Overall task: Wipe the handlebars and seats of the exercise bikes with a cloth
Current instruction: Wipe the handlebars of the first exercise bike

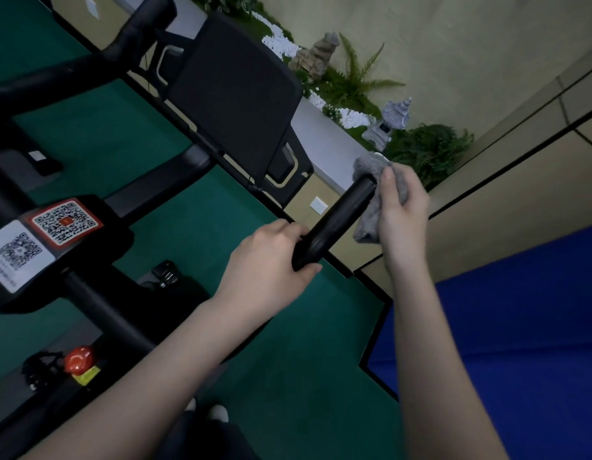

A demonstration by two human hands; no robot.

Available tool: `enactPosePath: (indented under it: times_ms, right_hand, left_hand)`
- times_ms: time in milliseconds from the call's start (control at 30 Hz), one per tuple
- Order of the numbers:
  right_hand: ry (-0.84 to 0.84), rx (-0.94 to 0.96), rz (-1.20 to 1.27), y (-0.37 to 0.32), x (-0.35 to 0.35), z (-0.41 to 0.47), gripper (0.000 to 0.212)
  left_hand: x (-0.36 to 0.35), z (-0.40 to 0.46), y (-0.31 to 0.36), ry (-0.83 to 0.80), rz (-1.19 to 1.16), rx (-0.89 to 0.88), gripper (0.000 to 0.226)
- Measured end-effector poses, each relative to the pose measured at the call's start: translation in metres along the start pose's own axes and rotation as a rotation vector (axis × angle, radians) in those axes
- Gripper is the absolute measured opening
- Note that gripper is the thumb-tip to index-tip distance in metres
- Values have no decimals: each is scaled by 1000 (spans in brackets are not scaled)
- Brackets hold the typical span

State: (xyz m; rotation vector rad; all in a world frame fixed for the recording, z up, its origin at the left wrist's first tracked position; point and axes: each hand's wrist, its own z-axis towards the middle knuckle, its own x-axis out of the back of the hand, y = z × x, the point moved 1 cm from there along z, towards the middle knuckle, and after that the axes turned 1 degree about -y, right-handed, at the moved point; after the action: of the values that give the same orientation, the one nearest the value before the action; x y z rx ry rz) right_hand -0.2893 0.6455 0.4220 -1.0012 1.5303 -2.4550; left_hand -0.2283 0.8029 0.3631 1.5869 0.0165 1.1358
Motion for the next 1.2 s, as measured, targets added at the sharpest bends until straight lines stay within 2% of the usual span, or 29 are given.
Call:
enactPosePath:
  times_ms: [67, 167, 367, 467, 567, 700, 933, 1067, 1200]
  right_hand:
    - [187, 31, 51, 5, -11, -17, 12]
    - [334, 35, 64, 11, -20, -34, 10]
    - [390, 61, 22, 24, -20, -58, 10]
    - [473, 179, -13, 16, -10, -48, 18]
    - [349, 422, -172, 11, -11, -33, 20]
    - [273, 555, -283, 18, -19, -36, 25]
    - [157, 546, -215, 29, -30, -81, 27]
    - [77, 462, -175, 29, -34, -113, 25]
    - [85, 347, -82, 21, -41, -133, 20]
  left_hand:
    - [0, 1, 0, -5, 9, -6, 46]
    - [0, 1, 1, -10, 9, -2, 45]
    - [5, -4, -1, -20, 28, 10, 53]
    - [12, -14, -5, -12, 57, 22, 55]
    - [22, -31, -9, 33, 111, 12, 51]
    - [36, -59, -13, 95, 180, 22, 50]
    - [38, -113, -22, 228, 267, 9, 46]
    - [45, -131, -26, 292, 294, -15, 39]
    - [59, -137, -36, 339, 308, -27, 34]
